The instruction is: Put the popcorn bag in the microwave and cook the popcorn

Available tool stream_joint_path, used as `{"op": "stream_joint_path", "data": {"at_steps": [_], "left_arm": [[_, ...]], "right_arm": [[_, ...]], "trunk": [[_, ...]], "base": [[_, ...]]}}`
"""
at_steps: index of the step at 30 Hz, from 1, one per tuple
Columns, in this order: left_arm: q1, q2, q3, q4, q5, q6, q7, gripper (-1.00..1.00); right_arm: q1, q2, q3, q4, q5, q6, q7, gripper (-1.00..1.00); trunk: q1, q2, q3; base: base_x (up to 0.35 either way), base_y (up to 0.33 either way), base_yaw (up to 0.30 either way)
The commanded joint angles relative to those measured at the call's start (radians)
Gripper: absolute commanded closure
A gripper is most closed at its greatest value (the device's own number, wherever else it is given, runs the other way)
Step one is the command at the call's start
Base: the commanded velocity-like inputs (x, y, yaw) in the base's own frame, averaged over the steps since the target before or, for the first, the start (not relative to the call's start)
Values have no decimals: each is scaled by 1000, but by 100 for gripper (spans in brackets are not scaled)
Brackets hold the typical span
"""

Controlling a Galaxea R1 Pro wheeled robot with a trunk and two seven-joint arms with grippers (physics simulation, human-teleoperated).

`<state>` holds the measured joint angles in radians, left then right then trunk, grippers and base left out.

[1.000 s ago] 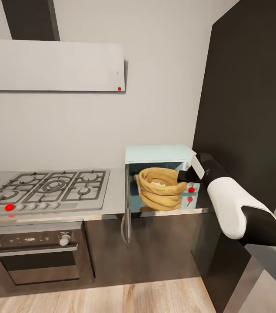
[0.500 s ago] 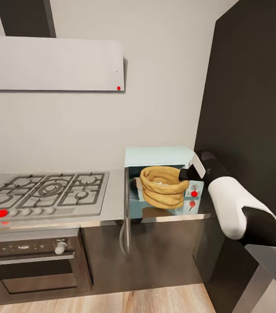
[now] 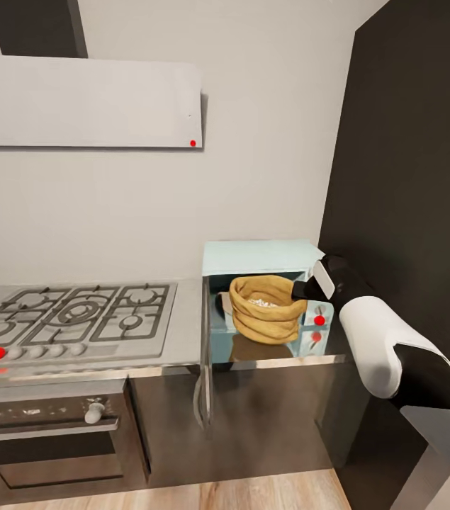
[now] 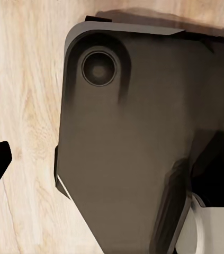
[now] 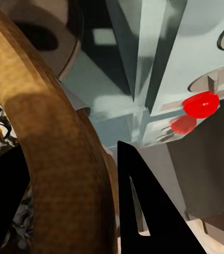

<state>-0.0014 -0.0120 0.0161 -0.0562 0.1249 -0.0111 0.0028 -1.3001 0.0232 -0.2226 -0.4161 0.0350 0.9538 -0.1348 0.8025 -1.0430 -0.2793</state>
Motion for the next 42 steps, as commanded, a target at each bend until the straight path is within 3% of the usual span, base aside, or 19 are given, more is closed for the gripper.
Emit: {"op": "stream_joint_path", "data": {"at_steps": [1, 19, 27, 42], "left_arm": [[0, 0, 1, -1, 9, -1, 0, -100], [0, 1, 1, -1, 8, -1, 0, -100], [0, 1, 0, -1, 8, -1, 0, -100], [0, 0, 1, -1, 9, -1, 0, -100]], "right_arm": [[-1, 1, -7, -1, 2, 3, -3, 100], [-1, 8, -7, 1, -1, 2, -5, 100], [-1, 4, -7, 48, 5, -24, -2, 100], [-1, 2, -7, 49, 5, -24, 0, 100]], "trunk": [[0, -1, -1], [0, -1, -1], [0, -1, -1], [0, -1, -1]], "base": [[1, 0, 0], [151, 0, 0], [175, 0, 0], [64, 0, 0]]}}
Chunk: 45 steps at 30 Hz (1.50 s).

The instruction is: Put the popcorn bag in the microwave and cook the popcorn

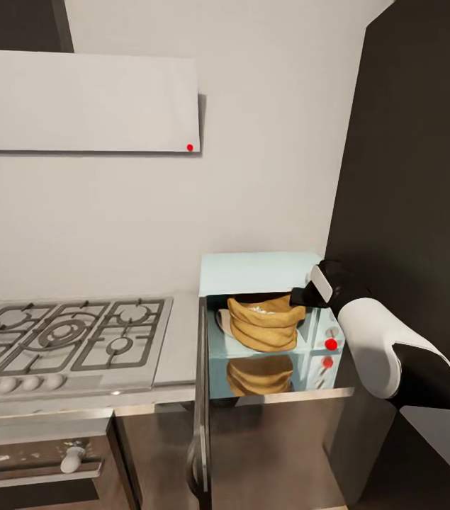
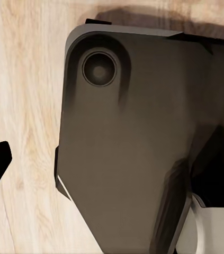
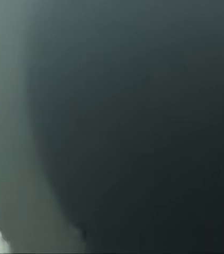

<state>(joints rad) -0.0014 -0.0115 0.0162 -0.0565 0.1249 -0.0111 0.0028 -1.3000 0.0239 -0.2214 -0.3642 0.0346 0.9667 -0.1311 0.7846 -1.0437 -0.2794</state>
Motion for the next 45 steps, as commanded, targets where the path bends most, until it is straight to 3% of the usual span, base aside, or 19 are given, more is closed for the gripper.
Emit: {"op": "stream_joint_path", "data": {"at_steps": [1, 9, 10, 19, 26, 45], "left_arm": [[0, 0, 1, 0, 9, -1, 0, -100], [0, 0, 1, 0, 9, -1, 0, -100], [0, 0, 1, 0, 9, -1, 0, -100], [0, -1, 1, 0, 9, -1, 0, -100], [0, -1, 1, 0, 8, -2, 0, -100], [0, -2, 1, 0, 8, -2, 0, -100]], "right_arm": [[-1, 2, -9, -3, 5, -37, -4, 100], [-1, 1, -8, -3, 4, -36, -2, 100], [-1, 1, -9, -4, 5, -36, -2, -100], [-1, -2, -9, -8, 1, -20, 2, -100], [-1, -2, -7, -22, 1, 55, 4, -100], [-1, -1, -7, -22, 4, 46, 2, -100]], "trunk": [[18, 0, -1], [18, 0, -1], [18, 0, -1], [18, 0, -1], [18, 0, -1], [18, 0, -1]], "base": [[37, 0, 0], [5, 0, 0], [0, 0, 0], [0, 0, 0], [0, 0, 0], [-101, 0, 0]]}}
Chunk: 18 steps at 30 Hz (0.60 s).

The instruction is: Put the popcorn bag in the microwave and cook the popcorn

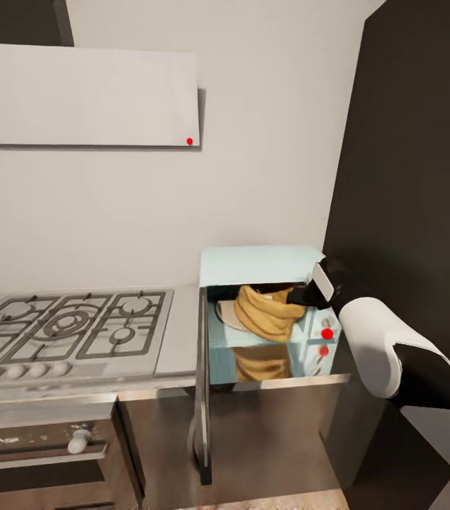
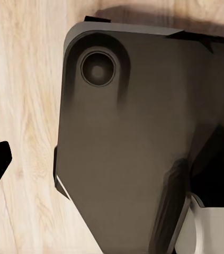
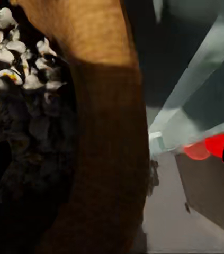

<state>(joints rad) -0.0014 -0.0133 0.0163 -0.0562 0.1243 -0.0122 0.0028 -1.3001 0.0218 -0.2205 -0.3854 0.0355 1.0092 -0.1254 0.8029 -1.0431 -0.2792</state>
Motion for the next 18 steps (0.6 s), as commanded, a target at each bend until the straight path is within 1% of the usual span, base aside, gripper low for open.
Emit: {"op": "stream_joint_path", "data": {"at_steps": [1, 5, 7, 9, 13, 15, 18], "left_arm": [[0, 0, 1, -1, 9, -1, 0, -100], [0, 0, 1, -1, 8, -1, 0, -100], [0, -1, 1, -1, 8, -1, 0, -100], [0, -1, 1, -1, 8, -1, 0, -100], [0, -1, 1, -1, 8, -1, 0, -100], [0, -1, 1, -1, 8, -1, 0, -100], [0, -1, 1, -1, 8, -1, 0, -100]], "right_arm": [[-1, 1, -8, -1, 3, 3, -3, -100], [-1, 1, -8, -8, 3, 2, -3, -100], [-1, 2, -9, -50, -1, 4, 0, -100], [-1, 6, -11, -114, -4, 11, 8, -100], [-1, 8, -11, -242, -12, 19, 44, -100], [-1, 8, -11, -278, -12, 26, 57, -100], [-1, 10, -11, -290, -12, 38, 63, -100]], "trunk": [[0, -1, -1], [0, -1, -1], [0, -1, -1], [0, -1, -1], [0, -1, -1], [0, -1, -1], [0, -1, -1]], "base": [[-261, 0, 0], [-274, 0, 0], [-234, 0, 0], [-227, 0, 0], [-208, 0, 0], [-196, 0, 0], [-184, 0, 0]]}}
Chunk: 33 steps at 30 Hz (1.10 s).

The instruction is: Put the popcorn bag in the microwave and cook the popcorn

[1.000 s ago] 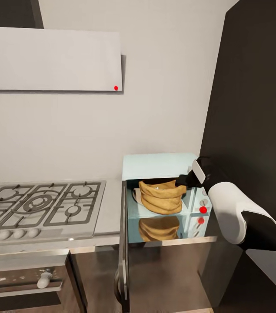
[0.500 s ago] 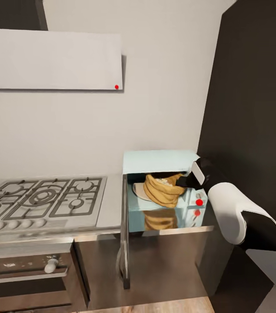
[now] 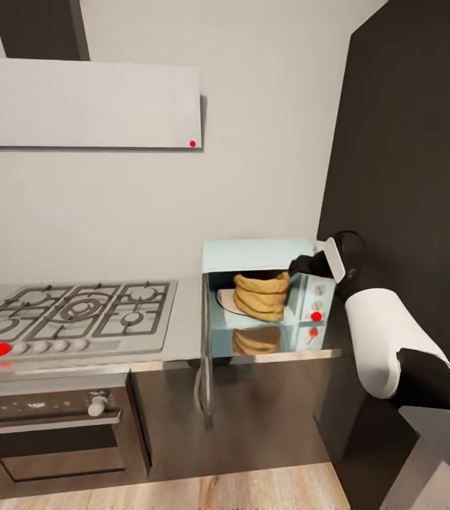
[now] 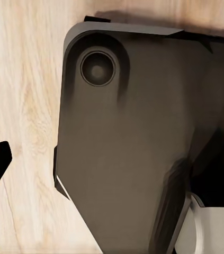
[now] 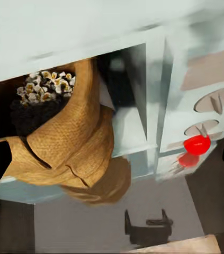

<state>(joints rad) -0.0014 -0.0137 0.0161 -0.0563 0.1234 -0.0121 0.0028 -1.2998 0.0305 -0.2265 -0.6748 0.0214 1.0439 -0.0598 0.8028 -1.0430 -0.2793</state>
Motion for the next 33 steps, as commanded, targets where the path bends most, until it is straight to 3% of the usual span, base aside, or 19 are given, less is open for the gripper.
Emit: {"op": "stream_joint_path", "data": {"at_steps": [1, 6, 10, 11, 13, 15, 16, 18, 21, 23, 27, 33], "left_arm": [[0, 0, 1, -1, 9, -1, 0, -100], [0, 0, 1, -1, 9, -1, 0, -100], [0, 0, 1, 0, 9, -2, 0, -100], [0, 0, 1, 0, 9, -2, 0, -100], [0, 0, 1, 0, 9, -2, 0, -100], [0, 0, 0, 0, 9, -2, 0, -100], [0, 0, 0, 0, 9, -1, 0, -100], [0, 0, 0, 1, 9, -1, 0, -100], [0, 0, 0, 0, 9, -2, 0, -100], [0, 0, -1, 0, 7, -2, 0, -100], [0, -1, -1, 0, 3, -2, 0, -100], [0, 0, -2, 0, 1, -2, 0, -100]], "right_arm": [[-1, 2, -5, 2, 1, 3, -2, -100], [22, 1, -5, 13, 9, 3, 0, -100], [97, -1, 4, 14, 13, -27, 6, -100], [119, -1, 29, 14, 13, -51, 15, -100], [173, -6, 133, 14, 14, -122, 62, -100], [211, -8, 172, 14, 15, -170, 116, -100], [237, -9, 190, 13, 17, -220, 181, -100], [258, -9, 196, 13, 17, -294, 228, -100], [339, -9, 198, 14, 19, -493, 282, -100], [378, -7, 198, 14, 17, -631, 291, -100], [403, -1, 197, 37, 3, -837, 279, -100], [405, 4, 190, 136, -3, -994, 279, -100]], "trunk": [[0, -1, -1], [0, -1, -1], [0, -1, -1], [0, -1, -1], [0, -1, -1], [0, -1, -1], [0, -1, -1], [0, -1, -1], [0, -1, -1], [0, -1, -1], [0, -1, -1], [0, -1, -1]], "base": [[-177, 0, 0], [-133, 0, 0], [-15, 0, 0], [-3, 0, 0], [-1, 0, 0], [0, 0, 0], [0, 0, 0], [0, 0, 0], [0, 0, 0], [0, 0, 0], [0, 0, 0], [0, 0, 0]]}}
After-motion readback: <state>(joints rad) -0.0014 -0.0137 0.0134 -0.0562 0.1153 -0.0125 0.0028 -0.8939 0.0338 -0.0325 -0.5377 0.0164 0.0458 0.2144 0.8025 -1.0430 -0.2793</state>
